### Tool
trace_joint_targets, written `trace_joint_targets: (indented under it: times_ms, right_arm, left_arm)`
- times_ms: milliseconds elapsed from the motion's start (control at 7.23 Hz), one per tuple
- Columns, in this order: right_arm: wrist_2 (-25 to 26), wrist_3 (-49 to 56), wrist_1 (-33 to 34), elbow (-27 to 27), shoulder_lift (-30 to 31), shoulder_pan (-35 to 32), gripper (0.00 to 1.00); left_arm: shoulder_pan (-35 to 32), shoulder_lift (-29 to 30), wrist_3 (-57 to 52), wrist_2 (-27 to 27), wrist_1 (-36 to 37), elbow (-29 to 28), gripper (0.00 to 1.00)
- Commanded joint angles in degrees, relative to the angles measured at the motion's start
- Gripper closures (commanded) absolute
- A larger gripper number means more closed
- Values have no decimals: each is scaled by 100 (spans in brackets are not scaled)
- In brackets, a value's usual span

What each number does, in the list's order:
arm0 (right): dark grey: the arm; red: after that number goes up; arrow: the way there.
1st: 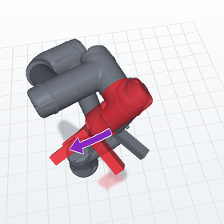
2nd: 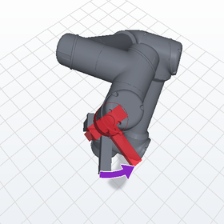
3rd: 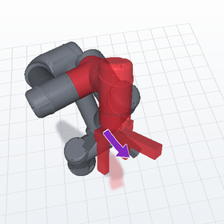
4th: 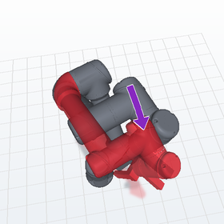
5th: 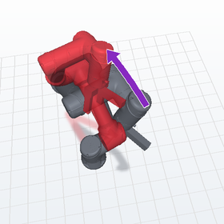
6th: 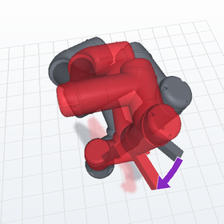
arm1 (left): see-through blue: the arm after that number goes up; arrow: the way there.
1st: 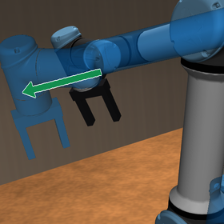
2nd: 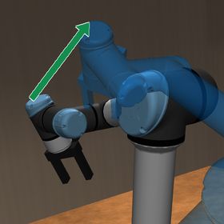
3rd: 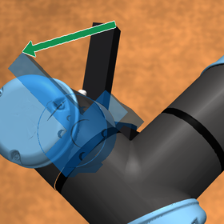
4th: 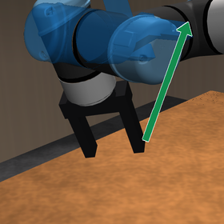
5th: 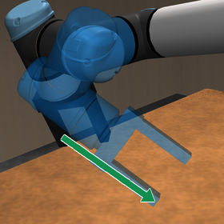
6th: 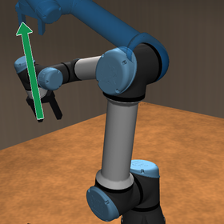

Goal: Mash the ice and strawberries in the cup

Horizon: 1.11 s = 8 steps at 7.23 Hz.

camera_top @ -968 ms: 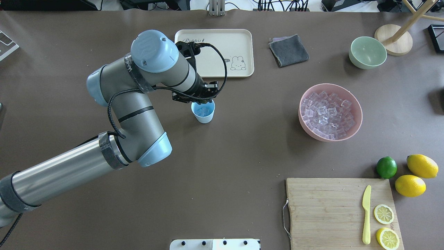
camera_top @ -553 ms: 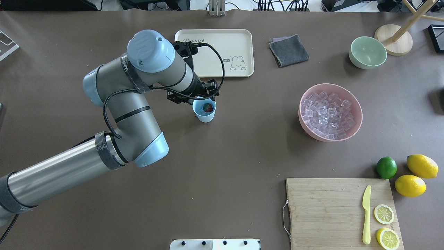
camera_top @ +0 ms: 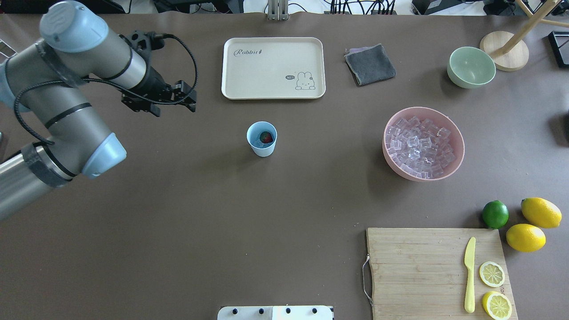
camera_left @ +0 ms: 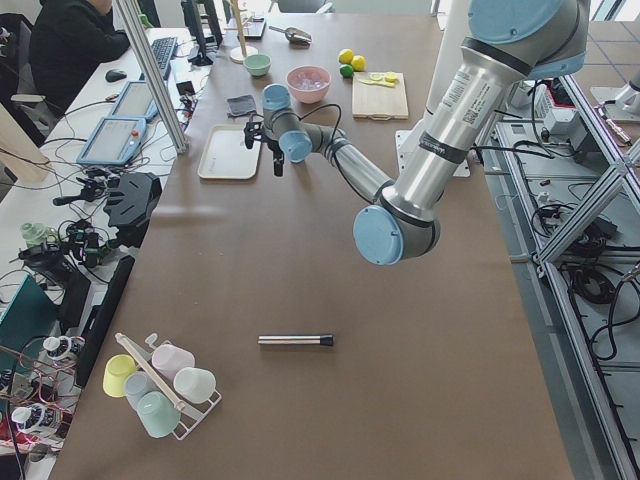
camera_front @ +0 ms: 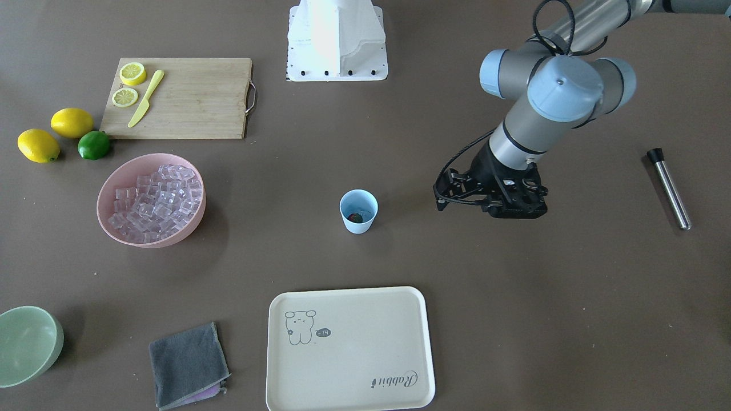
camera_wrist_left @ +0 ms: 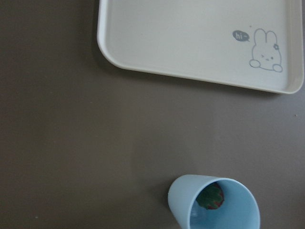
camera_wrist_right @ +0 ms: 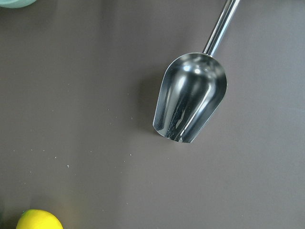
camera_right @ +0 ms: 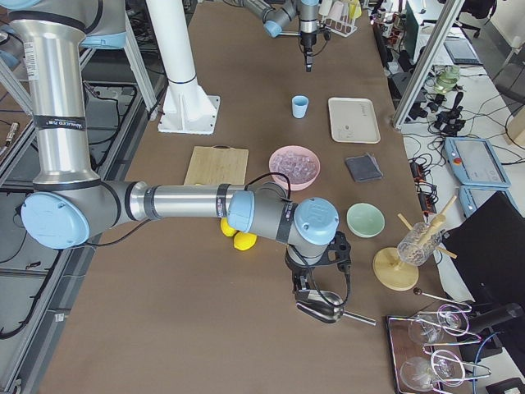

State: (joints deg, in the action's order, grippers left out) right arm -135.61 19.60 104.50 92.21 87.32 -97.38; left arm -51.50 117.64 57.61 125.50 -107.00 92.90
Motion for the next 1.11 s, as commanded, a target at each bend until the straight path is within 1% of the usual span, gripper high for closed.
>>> trace_joint_targets:
  times_ms: [0, 138, 277, 415, 553, 692, 968]
  right_arm:
    - [-62, 0, 0, 77, 48, 0, 0]
    - [-62, 0, 0, 86, 48, 0, 0]
    - [-62, 0, 0, 86, 39, 0, 0]
    - [-62, 0, 0, 78, 39, 0, 0]
    - [-62, 0, 0, 69, 39, 0, 0]
    - [-36, 9, -9, 104, 39, 9, 0]
    - [-10, 9, -9, 104, 39, 17, 0]
  left_arm:
    - [-1216, -801, -2226, 490, -5, -488, 2]
    - [-1779, -1056, -3411, 676, -48, -927, 2]
    - [-2185, -1085, -4111, 678, -40, -1393, 2]
    - [-2406, -1094, -4344, 678, -66, -1745, 2]
    - [-2443, -1346, -4172, 669, -101, -1749, 2]
    - [-2444, -1558, -3822, 669, -424, -1714, 2]
    - [-2374, -2259, -3154, 652, -1450, -1731, 2]
